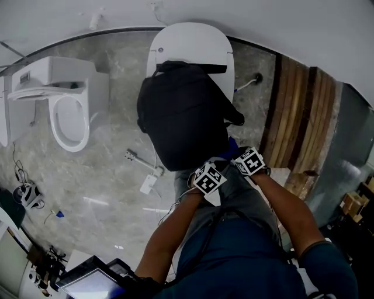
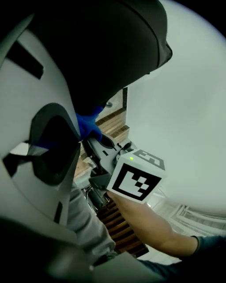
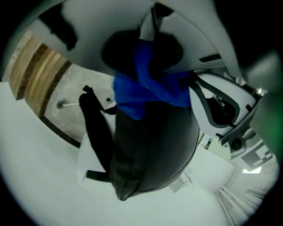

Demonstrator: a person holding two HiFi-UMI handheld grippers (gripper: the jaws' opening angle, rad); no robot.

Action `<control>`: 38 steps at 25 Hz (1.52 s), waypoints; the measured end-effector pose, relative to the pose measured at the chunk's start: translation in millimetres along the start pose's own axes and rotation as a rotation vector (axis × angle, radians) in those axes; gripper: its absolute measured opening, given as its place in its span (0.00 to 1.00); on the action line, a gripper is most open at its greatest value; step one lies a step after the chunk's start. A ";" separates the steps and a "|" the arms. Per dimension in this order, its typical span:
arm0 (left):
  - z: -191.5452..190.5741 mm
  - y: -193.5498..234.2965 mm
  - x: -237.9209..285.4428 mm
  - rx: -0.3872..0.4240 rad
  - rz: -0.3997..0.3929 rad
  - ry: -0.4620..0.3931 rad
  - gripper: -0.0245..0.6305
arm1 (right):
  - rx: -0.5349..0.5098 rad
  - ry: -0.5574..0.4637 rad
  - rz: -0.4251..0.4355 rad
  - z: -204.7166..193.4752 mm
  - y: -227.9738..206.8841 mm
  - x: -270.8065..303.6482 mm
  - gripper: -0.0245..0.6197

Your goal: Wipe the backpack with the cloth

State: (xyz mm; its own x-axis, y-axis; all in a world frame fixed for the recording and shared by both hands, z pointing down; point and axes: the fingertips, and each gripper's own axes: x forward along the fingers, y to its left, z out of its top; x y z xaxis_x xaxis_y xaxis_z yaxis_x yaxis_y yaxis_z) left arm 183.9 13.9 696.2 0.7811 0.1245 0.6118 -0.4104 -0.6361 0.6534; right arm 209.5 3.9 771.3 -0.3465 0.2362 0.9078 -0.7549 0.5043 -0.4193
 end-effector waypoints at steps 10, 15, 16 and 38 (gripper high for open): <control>106.6 58.9 -33.1 -0.118 0.043 -0.190 0.06 | 0.179 -0.289 -0.044 152.9 -68.2 -36.1 0.05; 151.9 88.4 -67.5 -0.254 0.033 -0.343 0.06 | 0.121 -0.411 -0.066 234.8 -77.1 -66.3 0.05; 160.1 95.7 -75.4 -0.263 0.043 -0.367 0.06 | 0.100 -0.423 -0.079 248.5 -78.9 -71.8 0.06; 93.0 279.4 -276.4 -0.258 0.579 -0.464 0.06 | -0.459 -0.299 -0.067 444.7 64.5 -25.2 0.05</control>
State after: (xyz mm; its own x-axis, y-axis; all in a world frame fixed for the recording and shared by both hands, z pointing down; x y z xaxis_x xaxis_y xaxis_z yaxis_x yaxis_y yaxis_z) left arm -103.0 -269.0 668.2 0.5029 -0.5402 0.6748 -0.8642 -0.2986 0.4050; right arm -78.0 -338.9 722.9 -0.4997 -0.0208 0.8659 -0.4831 0.8365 -0.2587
